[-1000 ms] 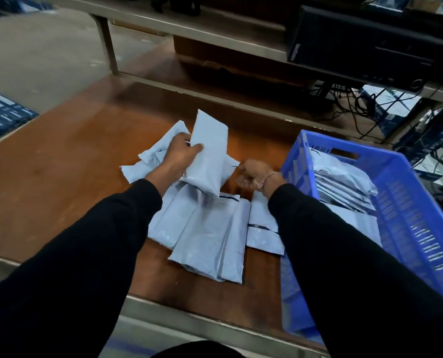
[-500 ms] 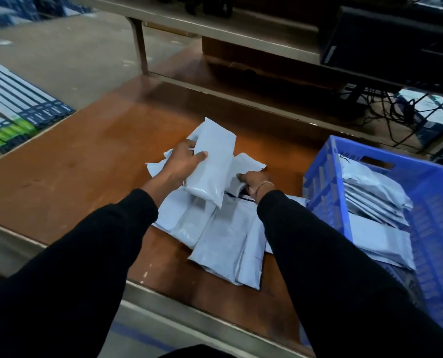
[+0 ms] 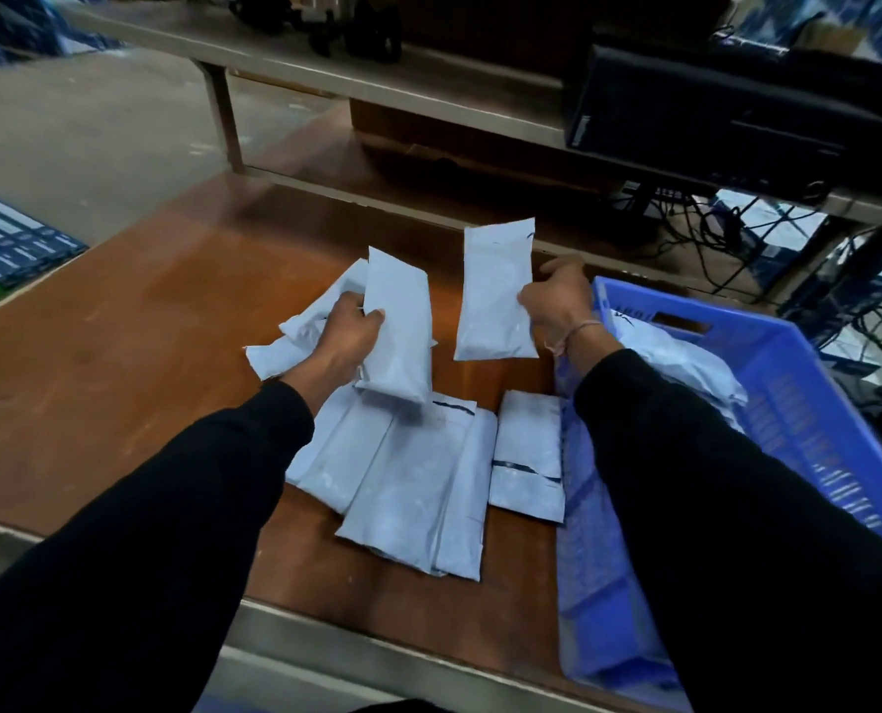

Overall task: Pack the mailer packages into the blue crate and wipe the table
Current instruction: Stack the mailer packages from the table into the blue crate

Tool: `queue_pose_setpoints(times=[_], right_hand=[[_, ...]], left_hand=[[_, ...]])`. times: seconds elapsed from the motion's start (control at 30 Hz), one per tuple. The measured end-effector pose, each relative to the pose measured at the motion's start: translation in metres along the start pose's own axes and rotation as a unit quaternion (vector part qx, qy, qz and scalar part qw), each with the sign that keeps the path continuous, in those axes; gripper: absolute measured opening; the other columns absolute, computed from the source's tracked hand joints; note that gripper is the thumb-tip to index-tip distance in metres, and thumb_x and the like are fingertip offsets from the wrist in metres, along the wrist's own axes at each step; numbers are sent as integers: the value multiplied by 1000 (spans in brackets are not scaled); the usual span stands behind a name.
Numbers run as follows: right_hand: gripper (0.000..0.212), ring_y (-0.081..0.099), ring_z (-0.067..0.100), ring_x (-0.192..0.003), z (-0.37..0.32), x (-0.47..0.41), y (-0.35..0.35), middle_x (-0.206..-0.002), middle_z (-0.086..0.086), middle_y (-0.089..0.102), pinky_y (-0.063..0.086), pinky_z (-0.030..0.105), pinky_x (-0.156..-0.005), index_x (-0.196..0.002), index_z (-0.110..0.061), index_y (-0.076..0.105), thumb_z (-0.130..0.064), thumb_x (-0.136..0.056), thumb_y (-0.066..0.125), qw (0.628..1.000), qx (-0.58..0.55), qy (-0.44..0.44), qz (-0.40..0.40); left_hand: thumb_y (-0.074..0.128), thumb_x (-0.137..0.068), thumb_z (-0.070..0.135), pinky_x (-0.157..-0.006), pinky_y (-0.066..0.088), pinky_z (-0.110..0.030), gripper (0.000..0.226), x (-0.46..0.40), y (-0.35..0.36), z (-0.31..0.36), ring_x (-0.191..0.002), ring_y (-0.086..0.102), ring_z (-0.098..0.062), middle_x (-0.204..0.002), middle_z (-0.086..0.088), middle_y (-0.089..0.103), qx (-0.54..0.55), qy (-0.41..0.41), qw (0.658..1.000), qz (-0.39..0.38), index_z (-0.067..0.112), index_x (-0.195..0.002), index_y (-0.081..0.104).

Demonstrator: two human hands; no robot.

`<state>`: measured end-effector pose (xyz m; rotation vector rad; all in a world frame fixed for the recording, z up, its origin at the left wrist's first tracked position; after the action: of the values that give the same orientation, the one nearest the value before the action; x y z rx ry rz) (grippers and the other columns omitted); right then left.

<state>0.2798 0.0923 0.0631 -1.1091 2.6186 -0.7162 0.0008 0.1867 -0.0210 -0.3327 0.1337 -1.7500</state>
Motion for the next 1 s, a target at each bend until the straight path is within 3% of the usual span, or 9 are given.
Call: queue_pose_setpoints(times=[0.13, 0.27, 0.37, 0.43, 0.5, 0.63, 0.73, 0.87, 1.0], right_hand=[[29, 59, 16, -70, 2, 12, 6, -84, 8, 57, 53, 23, -50, -101, -7, 53, 11, -85, 69, 987, -107, 45, -107], [40, 66, 25, -98, 22, 13, 5, -109, 13, 65, 60, 40, -83, -89, -18, 52, 3, -74, 83, 991, -81, 57, -88], [47, 67, 23, -89, 30, 16, -5, -110, 13, 65, 60, 30, -64, -93, -18, 51, -2, -69, 88, 993, -80, 51, -76], [50, 64, 20, -75, 30, 21, -11, -107, 15, 63, 50, 20, -44, -100, -14, 49, 0, -70, 87, 991, -93, 37, -84], [54, 68, 25, -81, 32, 27, -17, -114, 18, 61, 55, 24, -46, -107, -9, 48, 4, -70, 86, 987, -118, 36, -98], [60, 75, 30, -72, 38, 34, -41, -107, 22, 64, 63, 40, -60, -111, -9, 45, 2, -69, 88, 986, -121, 26, -107], [69, 73, 32, -77, 31, 33, -70, -91, 15, 64, 62, 50, -70, -111, -12, 42, -13, -65, 94, 990, -95, -31, -97], [95, 49, 21, -110, -4, 30, -125, -131, 11, 43, 42, 29, -88, -133, -10, 39, -35, -60, 94, 965, 84, -248, 33], [113, 31, 28, -140, -25, 31, -160, -159, 6, 24, 32, 36, -110, -155, -18, 25, -37, -63, 88, 889, 210, -397, 86]], left_hand=[[51, -106, 19, -90, 57, -44, 21, 14, 33, 11, -104, 66, -26, -117, -6, 68, 128, -29, 989, -67, 13, -125, 55], [55, -102, 48, -89, 58, -42, 45, 23, 57, 26, -109, 68, -25, -117, -6, 70, 188, -42, 976, -102, 13, -128, 60], [62, -84, 74, -93, 56, -39, 66, 32, 71, 41, -111, 69, -22, -116, 1, 74, 151, -3, 978, -141, 21, -124, 66], [66, -92, 58, -80, 60, -27, 39, 41, 83, 52, -97, 74, -12, -102, 7, 77, 130, 25, 977, -168, 23, -110, 67], [73, -92, 38, -67, 58, -18, 20, 46, 93, 61, -92, 74, -8, -98, 10, 75, 118, 45, 975, -183, 26, -106, 65], [88, -79, 34, -75, 57, -26, 68, 53, 100, 80, -105, 65, -15, -119, 4, 63, 33, 81, 982, -170, 24, -134, 50], [87, -77, 30, -79, 54, -26, 71, 62, 105, 110, -106, 62, -13, -121, 5, 60, -43, 158, 972, -168, 27, -136, 47], [85, -68, 37, -87, 56, -37, 80, 87, 121, 166, -109, 61, -19, -126, 2, 62, -229, 307, 912, -151, 28, -139, 48], [81, -67, 44, -75, 49, -35, 88, 112, 155, 208, -102, 60, -25, -122, -3, 60, -442, 407, 795, -85, 34, -146, 42]])
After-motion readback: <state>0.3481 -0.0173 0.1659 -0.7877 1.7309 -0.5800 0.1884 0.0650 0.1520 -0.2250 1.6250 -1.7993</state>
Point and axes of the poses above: each hand's wrist, its own x-axis away from the middle knuckle, its own y-axis out of the palm, z = x × y, the point moved 9 cm from there along -x, towards the middle knuckle
